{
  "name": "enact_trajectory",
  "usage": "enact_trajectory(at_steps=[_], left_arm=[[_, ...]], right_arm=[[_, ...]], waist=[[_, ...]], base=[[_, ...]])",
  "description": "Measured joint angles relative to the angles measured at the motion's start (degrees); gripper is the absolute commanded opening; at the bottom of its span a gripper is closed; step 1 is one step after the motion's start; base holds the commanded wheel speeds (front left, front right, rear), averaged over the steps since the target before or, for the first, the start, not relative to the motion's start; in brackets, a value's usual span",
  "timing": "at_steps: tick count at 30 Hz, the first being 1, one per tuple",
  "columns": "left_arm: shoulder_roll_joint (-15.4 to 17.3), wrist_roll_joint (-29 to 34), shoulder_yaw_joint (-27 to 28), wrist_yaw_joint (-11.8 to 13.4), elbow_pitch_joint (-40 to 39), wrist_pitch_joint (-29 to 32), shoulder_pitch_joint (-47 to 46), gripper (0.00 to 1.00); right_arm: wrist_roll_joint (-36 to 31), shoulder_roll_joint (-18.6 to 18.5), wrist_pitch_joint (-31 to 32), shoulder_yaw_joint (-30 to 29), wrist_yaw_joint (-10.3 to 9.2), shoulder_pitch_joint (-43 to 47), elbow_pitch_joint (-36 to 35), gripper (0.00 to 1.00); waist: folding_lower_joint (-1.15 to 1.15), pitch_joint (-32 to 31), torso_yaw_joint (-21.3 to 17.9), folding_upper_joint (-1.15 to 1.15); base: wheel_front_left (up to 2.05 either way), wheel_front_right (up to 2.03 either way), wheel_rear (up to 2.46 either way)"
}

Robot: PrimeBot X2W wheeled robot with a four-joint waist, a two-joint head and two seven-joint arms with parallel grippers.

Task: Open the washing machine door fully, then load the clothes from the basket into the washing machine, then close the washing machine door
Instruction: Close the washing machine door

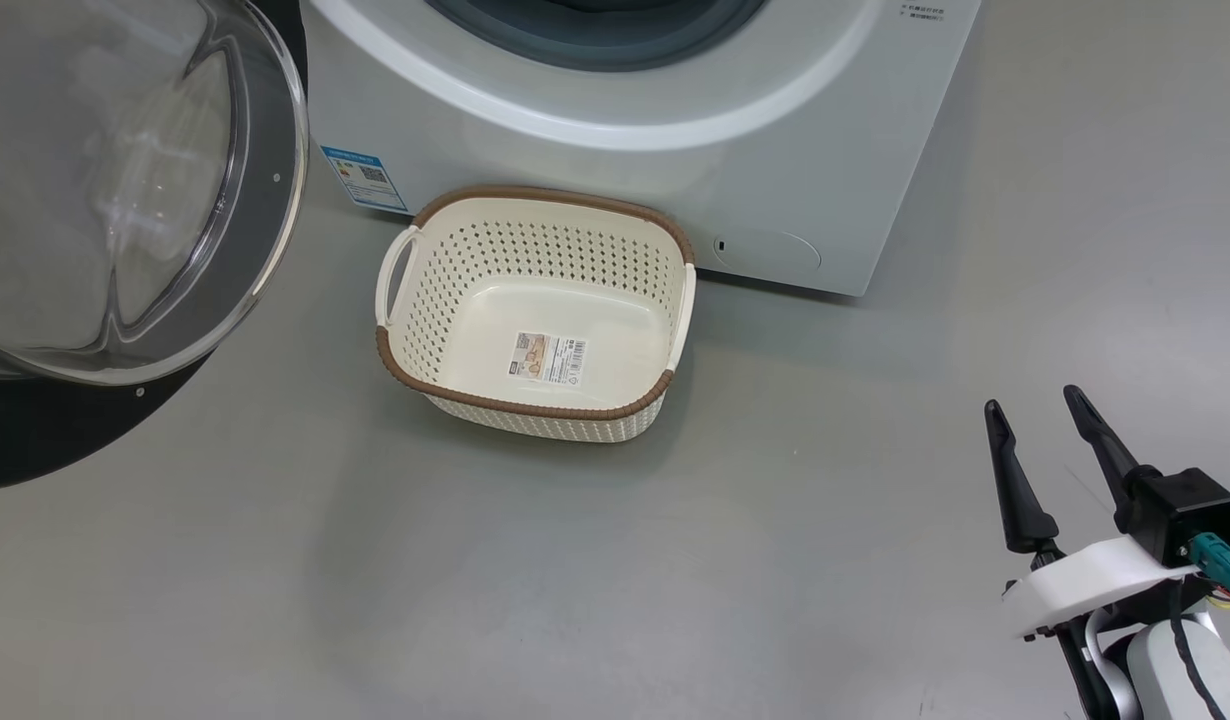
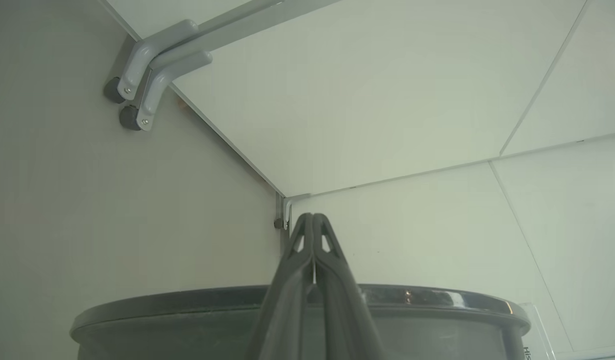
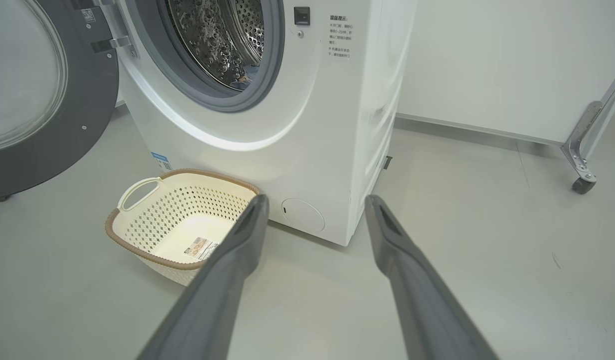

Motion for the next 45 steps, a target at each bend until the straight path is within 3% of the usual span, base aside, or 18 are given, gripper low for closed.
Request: enact_trajectory(at_steps=[27, 45], left_arm=[[1.01, -0.04, -0.74, -1.77, 5.87, 0.64, -3.30, 0.00], [2.09, -1.37, -3.76, -2.78, 6.59, 8.84, -3.47, 0.00]], right_arm=[[0.09, -1.23, 0.74, -0.40, -0.01, -0.30, -1.51, 1.00], [0.62, -1.43, 1.33, -0.22, -0.01, -0.52, -1.79, 1.00]], waist=[[0.00, 2.84, -1.35, 0.00], [0.00, 2.93, 0.64, 0.00]], base=[[0.00, 0.00, 0.00], [0.00, 0.00, 0.00]])
